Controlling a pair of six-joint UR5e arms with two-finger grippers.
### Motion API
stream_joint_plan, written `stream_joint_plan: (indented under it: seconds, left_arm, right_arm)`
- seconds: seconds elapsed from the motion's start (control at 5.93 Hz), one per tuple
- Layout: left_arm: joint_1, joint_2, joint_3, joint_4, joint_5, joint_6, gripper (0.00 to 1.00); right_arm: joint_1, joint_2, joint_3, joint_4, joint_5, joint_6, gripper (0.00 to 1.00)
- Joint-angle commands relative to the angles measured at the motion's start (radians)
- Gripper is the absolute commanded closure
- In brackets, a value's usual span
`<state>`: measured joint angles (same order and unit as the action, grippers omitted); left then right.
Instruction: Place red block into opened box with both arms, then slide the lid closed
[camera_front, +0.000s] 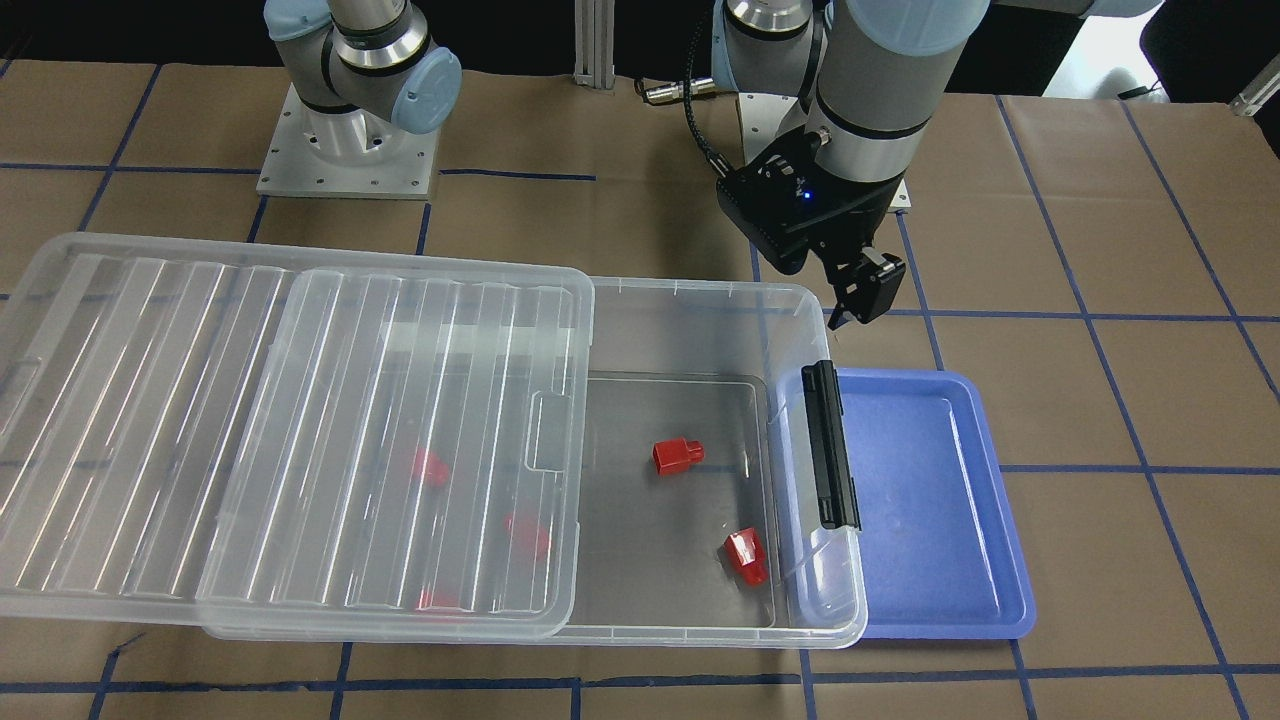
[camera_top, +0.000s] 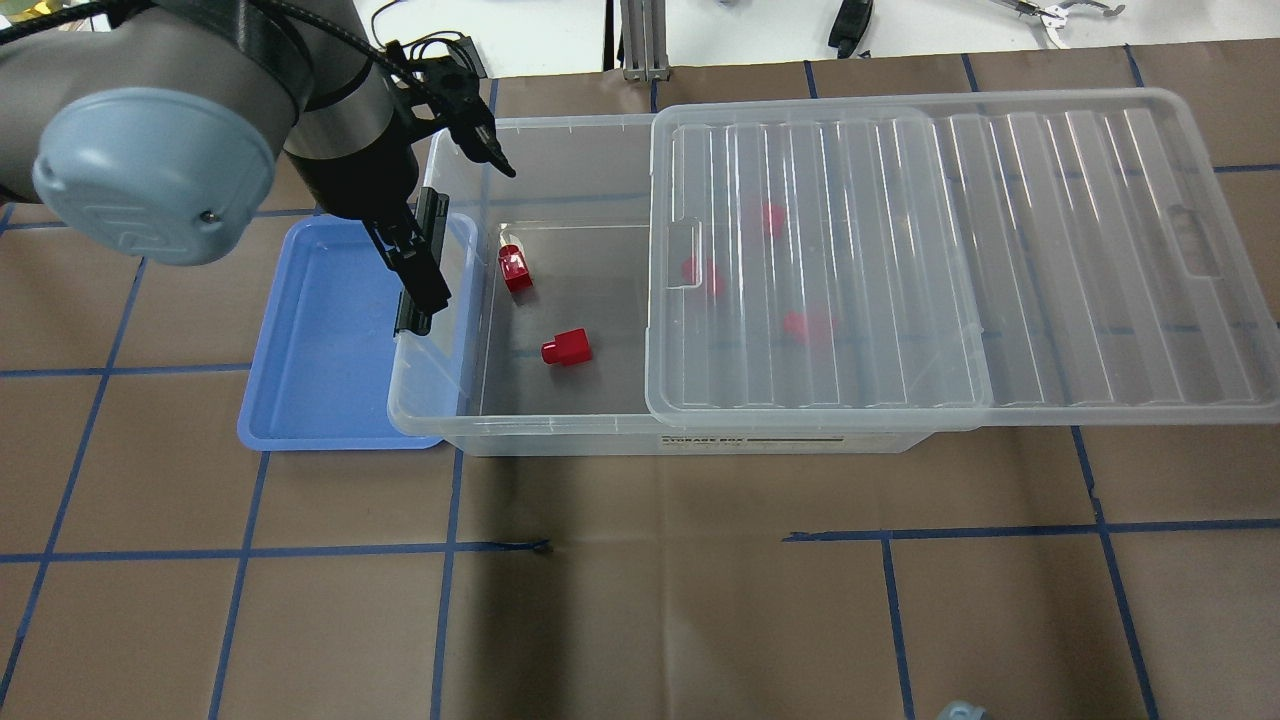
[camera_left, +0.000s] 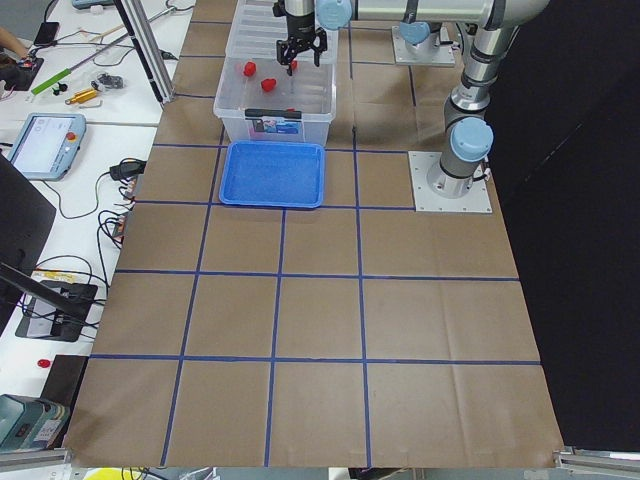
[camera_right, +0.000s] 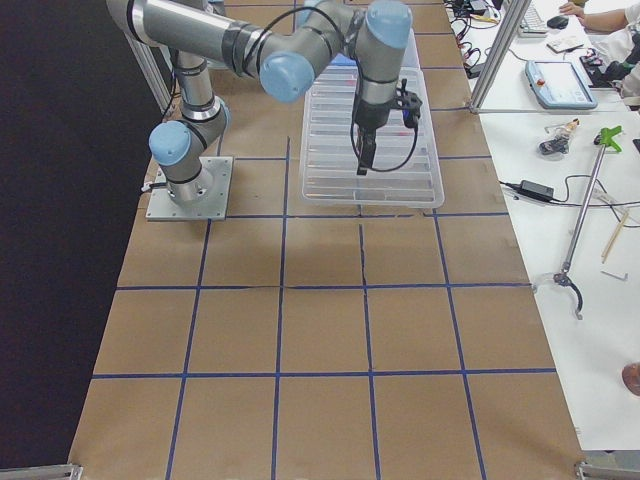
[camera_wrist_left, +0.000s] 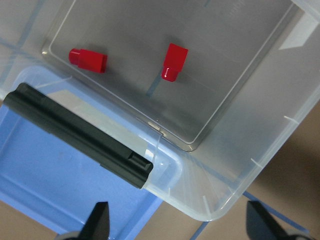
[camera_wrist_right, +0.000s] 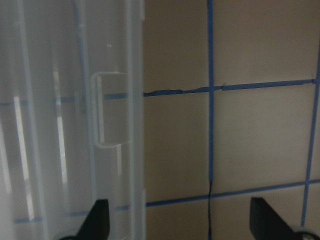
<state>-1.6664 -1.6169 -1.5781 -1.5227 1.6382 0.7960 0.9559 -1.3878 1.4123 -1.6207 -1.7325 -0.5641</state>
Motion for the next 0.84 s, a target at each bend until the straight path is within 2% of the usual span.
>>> stream_joint_plan:
  seconds: [0.0,0.17,0.34,0.51,0.67]
  left_arm:
    - [0.089,0.054,0.024,0.009,0.005,-0.337,0.04]
    - [0.103,0.078,-0.002,0.006,0.0,-0.494,0.03]
    - [0.103,0.093,-0.006,-0.013,-0.036,-0.565,0.02]
    - [0.108,0.091,0.022,-0.046,-0.091,-0.652,0.02]
    - [0.109,0.089,0.032,-0.092,-0.087,-0.678,0.02]
  right_arm:
    - [-0.09,0.132,0.002,-0.132,-0.041,-0.091,0.0]
    - [-0.092,0.15,0.032,-0.134,-0.038,-0.077,0.0]
    - [-0.083,0.139,0.107,-0.13,-0.02,-0.065,0.0]
    - [-0.068,0.101,0.159,-0.128,0.038,-0.016,0.0]
    - [-0.045,0.087,0.177,-0.128,0.081,-0.016,0.0]
